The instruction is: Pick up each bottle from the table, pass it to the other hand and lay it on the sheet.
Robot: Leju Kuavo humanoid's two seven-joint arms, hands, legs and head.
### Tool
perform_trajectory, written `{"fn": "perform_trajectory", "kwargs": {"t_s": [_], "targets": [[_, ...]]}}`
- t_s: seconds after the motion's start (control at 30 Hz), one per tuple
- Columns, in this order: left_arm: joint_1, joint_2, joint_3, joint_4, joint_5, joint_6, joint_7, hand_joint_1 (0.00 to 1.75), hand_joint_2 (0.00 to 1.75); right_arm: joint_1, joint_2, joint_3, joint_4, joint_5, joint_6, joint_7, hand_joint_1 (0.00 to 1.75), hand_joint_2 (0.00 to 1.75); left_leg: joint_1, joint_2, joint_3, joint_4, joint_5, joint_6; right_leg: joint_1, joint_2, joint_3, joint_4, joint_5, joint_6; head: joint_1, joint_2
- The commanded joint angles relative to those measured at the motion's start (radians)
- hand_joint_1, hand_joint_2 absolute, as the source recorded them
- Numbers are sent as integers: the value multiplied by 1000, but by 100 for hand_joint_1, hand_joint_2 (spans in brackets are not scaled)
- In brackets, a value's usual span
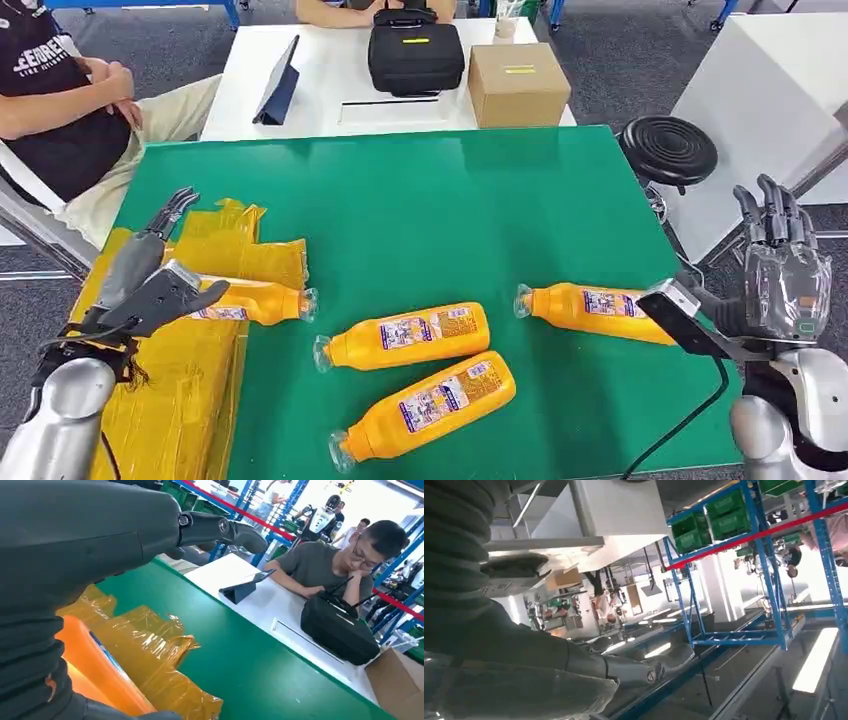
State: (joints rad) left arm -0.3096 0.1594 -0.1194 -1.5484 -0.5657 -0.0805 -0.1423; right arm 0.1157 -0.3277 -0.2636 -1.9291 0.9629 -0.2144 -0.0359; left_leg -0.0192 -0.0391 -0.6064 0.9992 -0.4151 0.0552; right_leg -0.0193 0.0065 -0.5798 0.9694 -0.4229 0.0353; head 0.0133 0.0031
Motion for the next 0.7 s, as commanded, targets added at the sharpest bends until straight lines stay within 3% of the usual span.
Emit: {"fn": "perform_trajectory", "kwargs": {"t_s": [0.03, 0.2, 0.37, 0.5, 0.7], "targets": [[-11, -47, 41, 43, 49, -1, -9, 0, 175, -58, -44, -1, 89, 27, 93, 4, 0, 175, 1, 3, 3, 0, -1, -3, 2, 0, 3, -1, -1, -1, 0, 0], [-34, -82, 23, 124, 82, 5, -27, 0, 175, -124, -187, -1, 205, -30, 368, -67, 0, 175, 1, 5, 3, 0, -1, -3, 2, 1, 4, -2, 0, -1, 0, 0], [-48, -95, 7, 150, 89, 3, -27, 0, 175, -164, -338, 18, 299, -222, 564, -163, 0, 175, 0, 1, 1, 1, 0, -1, 0, -1, 2, -1, 0, 0, 0, 0], [-47, -90, 10, 164, 102, 2, -33, 0, 175, -170, -354, 44, 313, -257, 606, -164, 0, 175, -2, 2, 2, 0, 0, -1, -2, 0, 3, -2, 1, 0, 0, 0], [-64, -82, -5, 201, 114, 7, -41, 0, 175, -191, -422, 120, 377, -383, 692, -68, 0, 175, -2, 1, 1, 0, 0, -1, -2, -1, 2, -1, 1, 0, 0, 0]]}}
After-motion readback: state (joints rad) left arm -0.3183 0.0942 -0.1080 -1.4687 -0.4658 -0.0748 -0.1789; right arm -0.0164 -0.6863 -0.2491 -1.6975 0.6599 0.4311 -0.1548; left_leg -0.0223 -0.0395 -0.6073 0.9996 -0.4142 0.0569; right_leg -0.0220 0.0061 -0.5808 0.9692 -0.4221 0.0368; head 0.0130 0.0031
